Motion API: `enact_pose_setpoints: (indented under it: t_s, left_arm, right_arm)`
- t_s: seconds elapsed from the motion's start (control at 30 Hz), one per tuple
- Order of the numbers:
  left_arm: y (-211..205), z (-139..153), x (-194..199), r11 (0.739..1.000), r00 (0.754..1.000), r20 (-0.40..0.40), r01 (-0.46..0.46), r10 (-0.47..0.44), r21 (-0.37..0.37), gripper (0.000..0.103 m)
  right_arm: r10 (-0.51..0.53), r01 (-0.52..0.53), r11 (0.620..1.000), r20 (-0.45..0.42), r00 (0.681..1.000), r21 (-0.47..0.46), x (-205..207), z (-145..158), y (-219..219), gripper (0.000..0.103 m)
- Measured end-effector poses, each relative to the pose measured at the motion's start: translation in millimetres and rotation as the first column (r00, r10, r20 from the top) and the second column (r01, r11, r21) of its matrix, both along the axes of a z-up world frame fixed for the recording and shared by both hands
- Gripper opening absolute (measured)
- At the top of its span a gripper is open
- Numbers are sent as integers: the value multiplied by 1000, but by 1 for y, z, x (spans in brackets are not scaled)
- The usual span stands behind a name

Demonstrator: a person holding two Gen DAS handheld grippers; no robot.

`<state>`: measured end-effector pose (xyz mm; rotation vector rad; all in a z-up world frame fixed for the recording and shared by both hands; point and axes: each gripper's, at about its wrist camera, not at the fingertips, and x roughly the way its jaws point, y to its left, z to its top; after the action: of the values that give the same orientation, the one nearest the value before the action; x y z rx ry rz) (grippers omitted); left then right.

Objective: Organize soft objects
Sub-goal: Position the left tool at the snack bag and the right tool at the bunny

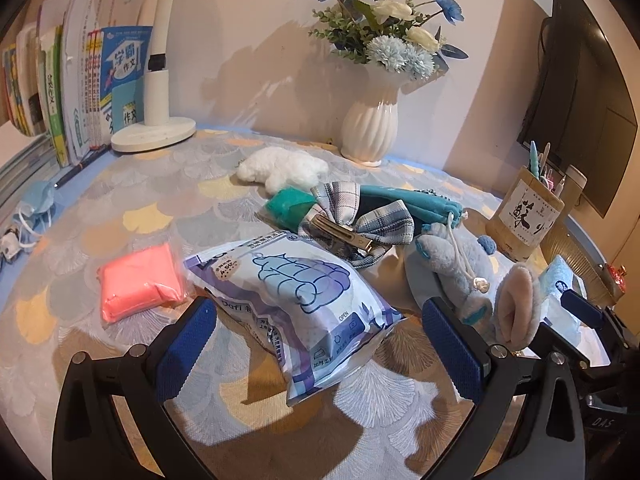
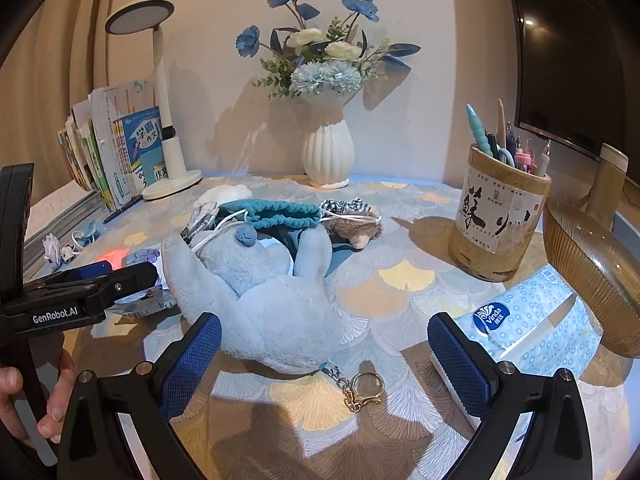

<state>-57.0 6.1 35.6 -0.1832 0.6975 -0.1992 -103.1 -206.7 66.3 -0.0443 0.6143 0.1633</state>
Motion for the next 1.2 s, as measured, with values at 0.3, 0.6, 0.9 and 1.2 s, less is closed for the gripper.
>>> enact_pose_setpoints:
  t_s: [0.3, 0.6, 0.9, 1.2]
  left_arm:
    - [3, -2, 3, 999, 1000, -21, -10, 9, -31, 102]
    - [5, -4, 4, 998, 999, -31, -18, 16, -60, 102]
    - [5, -5, 5, 997, 999, -39, -22, 19, -72, 102]
    - [9, -9, 9, 994, 997, -69, -24, 17, -104, 102]
  right_arm:
    - [6, -6, 1000, -10, 1000, -19, 3, -2, 2, 103]
    - [15, -15, 1000, -18, 1000, -26, 4, -2, 3, 103]
    - [18, -18, 999, -22, 1000, -33, 4, -3, 5, 103]
    - [18, -19, 999, -24, 1000, -32, 4, -3, 6, 103]
